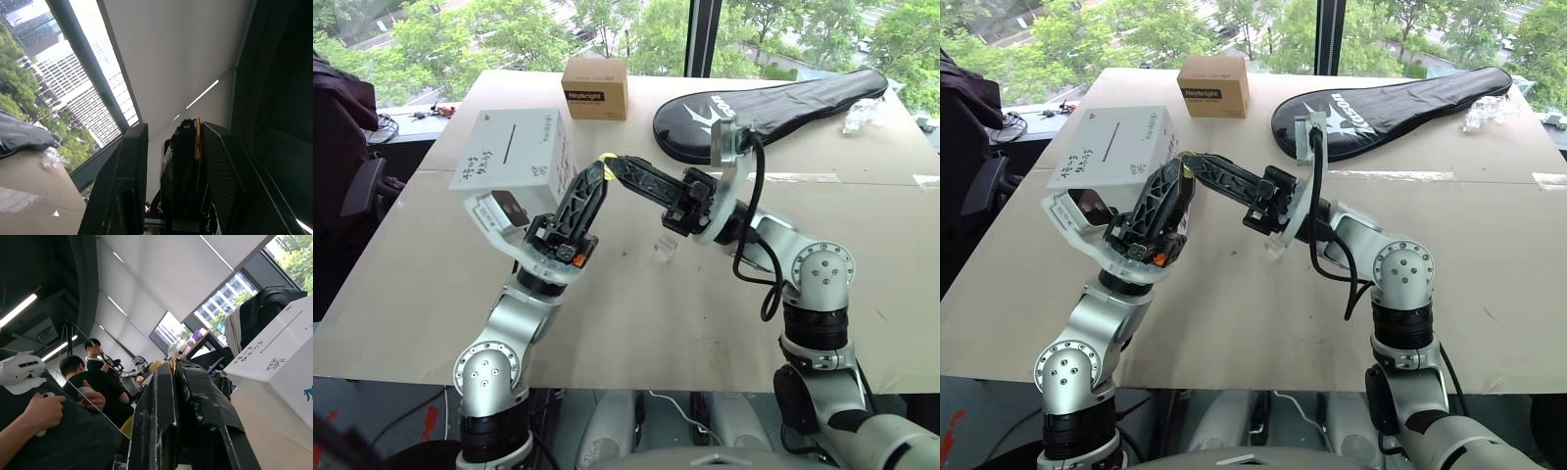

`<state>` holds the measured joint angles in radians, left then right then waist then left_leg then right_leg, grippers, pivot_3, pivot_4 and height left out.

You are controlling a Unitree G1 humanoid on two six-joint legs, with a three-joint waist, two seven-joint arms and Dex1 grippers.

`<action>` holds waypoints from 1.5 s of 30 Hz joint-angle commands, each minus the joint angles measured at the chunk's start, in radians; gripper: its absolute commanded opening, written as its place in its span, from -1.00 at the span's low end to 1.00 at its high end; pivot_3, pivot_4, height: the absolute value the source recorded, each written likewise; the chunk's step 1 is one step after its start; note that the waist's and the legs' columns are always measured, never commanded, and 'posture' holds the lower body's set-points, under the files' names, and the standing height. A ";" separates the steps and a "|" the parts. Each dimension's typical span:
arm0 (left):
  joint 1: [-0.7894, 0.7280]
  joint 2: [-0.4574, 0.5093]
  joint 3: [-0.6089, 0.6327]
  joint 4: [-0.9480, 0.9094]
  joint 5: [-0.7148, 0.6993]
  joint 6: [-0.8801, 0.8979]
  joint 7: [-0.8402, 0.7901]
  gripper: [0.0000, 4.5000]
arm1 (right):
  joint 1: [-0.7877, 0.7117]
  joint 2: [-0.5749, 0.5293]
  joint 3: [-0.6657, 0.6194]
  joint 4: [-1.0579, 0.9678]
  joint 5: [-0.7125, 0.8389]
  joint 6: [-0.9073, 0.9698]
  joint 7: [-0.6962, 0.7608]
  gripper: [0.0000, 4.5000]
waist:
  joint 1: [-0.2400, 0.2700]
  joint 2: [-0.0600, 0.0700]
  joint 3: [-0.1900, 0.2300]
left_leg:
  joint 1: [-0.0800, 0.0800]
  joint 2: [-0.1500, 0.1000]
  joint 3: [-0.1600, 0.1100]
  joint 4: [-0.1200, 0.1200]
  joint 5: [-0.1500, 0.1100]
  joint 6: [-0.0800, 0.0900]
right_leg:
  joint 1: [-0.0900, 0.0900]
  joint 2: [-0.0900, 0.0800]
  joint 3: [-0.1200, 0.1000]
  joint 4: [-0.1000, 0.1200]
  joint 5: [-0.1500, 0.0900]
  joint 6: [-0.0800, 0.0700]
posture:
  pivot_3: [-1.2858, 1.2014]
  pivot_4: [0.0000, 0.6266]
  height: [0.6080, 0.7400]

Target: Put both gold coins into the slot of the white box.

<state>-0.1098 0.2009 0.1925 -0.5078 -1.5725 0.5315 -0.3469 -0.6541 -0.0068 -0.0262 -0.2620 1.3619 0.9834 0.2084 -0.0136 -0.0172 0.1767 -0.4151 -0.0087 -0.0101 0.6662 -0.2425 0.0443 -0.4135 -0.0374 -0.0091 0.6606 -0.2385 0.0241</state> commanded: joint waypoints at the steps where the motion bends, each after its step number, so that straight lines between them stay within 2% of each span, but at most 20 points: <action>1: -0.016 -0.001 -0.043 -0.042 -0.008 0.020 -0.019 -0.48 | -0.032 0.007 0.071 -0.027 0.020 0.039 0.015 -1.00 | 0.000 0.000 0.000 | 0.000 0.000 0.000 0.000 0.000 0.000 | 0.000 0.000 0.000 0.000 0.000 0.000 | 0.03 -0.52 1.00; 2: -0.014 0.000 -0.044 -0.044 -0.011 0.021 -0.023 -0.71 | -0.033 0.007 0.071 -0.026 0.019 0.040 0.015 -1.00 | 0.000 0.000 0.000 | 0.000 0.000 0.000 0.000 0.000 0.000 | 0.000 0.000 0.000 0.000 0.000 0.000 | 0.03 -0.52 1.00; 4: -0.013 0.003 -0.047 -0.050 -0.019 0.024 -0.028 -0.99 | -0.033 0.006 0.071 -0.025 0.019 0.040 0.016 -1.00 | 0.000 0.000 0.000 | 0.000 0.000 0.000 0.000 0.000 0.000 | 0.000 0.000 0.000 0.000 0.000 0.000 | 0.03 -0.52 1.00; 14: -0.015 0.011 -0.056 -0.048 -0.032 0.033 -0.042 -0.99 | -0.037 0.002 0.071 -0.021 0.016 0.040 0.018 -1.00 | 0.000 0.000 0.000 | 0.000 0.000 0.000 0.000 0.000 0.000 | 0.000 0.000 0.000 0.000 0.000 0.000 | 0.03 -0.52 1.00; 17: -0.016 0.008 -0.055 -0.045 -0.026 0.028 -0.039 -1.00 | -0.041 -0.003 0.075 -0.023 0.008 0.040 0.039 -0.55 | -0.001 0.000 0.000 | 0.000 0.000 0.000 0.000 0.000 0.000 | 0.000 0.000 0.000 0.000 0.000 0.000 | 0.03 -0.52 1.00; 18: -0.016 0.007 -0.054 -0.044 -0.024 0.026 -0.037 -1.00 | -0.041 -0.003 0.076 -0.023 0.010 0.040 0.042 -0.29 | 0.000 0.000 0.000 | 0.000 0.000 0.000 0.000 0.000 0.000 | 0.000 0.000 0.000 0.000 0.000 0.000 | 0.03 -0.52 1.00; 19: -0.016 0.005 -0.052 -0.042 -0.024 0.023 -0.035 -1.00 | -0.040 -0.004 0.075 -0.024 0.010 0.040 0.043 -0.16 | 0.000 0.000 0.000 | 0.000 0.000 0.000 0.000 0.000 0.000 | 0.000 0.000 0.000 0.000 0.000 0.000 | 0.03 -0.52 1.00; 22: -0.013 -0.001 -0.030 -0.032 -0.010 0.001 -0.029 -1.00 | -0.023 0.007 0.064 -0.030 0.008 0.024 0.015 0.50 | 0.000 0.000 0.000 | 0.000 0.000 0.000 0.000 0.000 0.000 | 0.000 0.000 0.000 0.000 0.000 0.000 | 0.03 -0.52 1.00; 23: -0.010 0.001 -0.021 -0.029 0.003 -0.006 -0.030 -1.00 | -0.016 0.010 0.059 -0.030 0.015 0.019 0.007 0.62 | -0.001 0.000 0.000 | 0.000 0.000 0.000 0.000 0.000 0.000 | 0.000 0.000 0.000 0.000 0.000 0.000 | 0.03 -0.52 1.00; 27: -0.020 0.027 0.024 -0.025 0.050 -0.039 -0.004 -1.00 | 0.008 -0.028 0.049 -0.039 -0.005 0.018 0.021 0.62 | 0.002 0.000 0.000 | 0.000 0.000 0.000 0.000 0.000 0.000 | 0.000 0.000 0.000 -0.001 0.000 0.000 | 0.03 -0.52 1.00; 30: -0.076 0.083 0.076 -0.033 0.128 -0.070 0.079 -1.00 | 0.021 -0.118 0.059 -0.067 -0.126 -0.034 0.124 0.62 | 0.004 0.000 0.000 | -0.001 0.000 0.000 0.000 0.000 0.000 | 0.000 0.000 -0.001 -0.002 0.000 0.000 | 0.03 -0.52 1.00; 35: -0.257 0.253 0.168 -0.053 0.259 -0.087 0.266 -1.00 | 0.001 -0.254 0.088 -0.061 -0.402 -0.268 0.366 0.62 | 0.003 0.000 0.002 | -0.001 0.000 0.000 -0.001 0.000 0.000 | 0.000 0.002 -0.001 -0.003 0.000 0.001 | 0.03 -0.52 1.00; 41: -0.365 0.492 0.159 0.032 0.644 0.021 0.486 -1.00 | -0.090 -0.350 0.142 0.037 -0.670 -0.512 0.579 0.62 | -0.002 -0.001 0.002 | 0.001 0.000 0.002 -0.005 0.000 0.000 | -0.001 0.002 0.000 -0.003 0.000 0.001 | 0.03 -0.52 1.00; 45: -0.376 0.551 0.144 0.043 0.752 0.166 0.611 -1.00 | -0.162 -0.351 0.124 0.126 -0.730 -0.569 0.617 0.62 | 0.002 -0.001 0.003 | 0.001 0.000 0.002 -0.009 0.001 -0.003 | -0.003 0.001 0.000 -0.003 0.000 0.001 | 0.03 -0.52 1.00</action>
<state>-0.4684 0.7338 0.3373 -0.4494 -0.8648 0.6351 0.2049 -0.7765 -0.3615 0.1195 -0.1447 0.6561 0.4574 0.8056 -0.0116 -0.0182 0.1795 -0.4152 -0.0083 -0.0086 0.6569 -0.2406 0.0405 -0.4168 -0.0374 -0.0091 0.6566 -0.2385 0.0249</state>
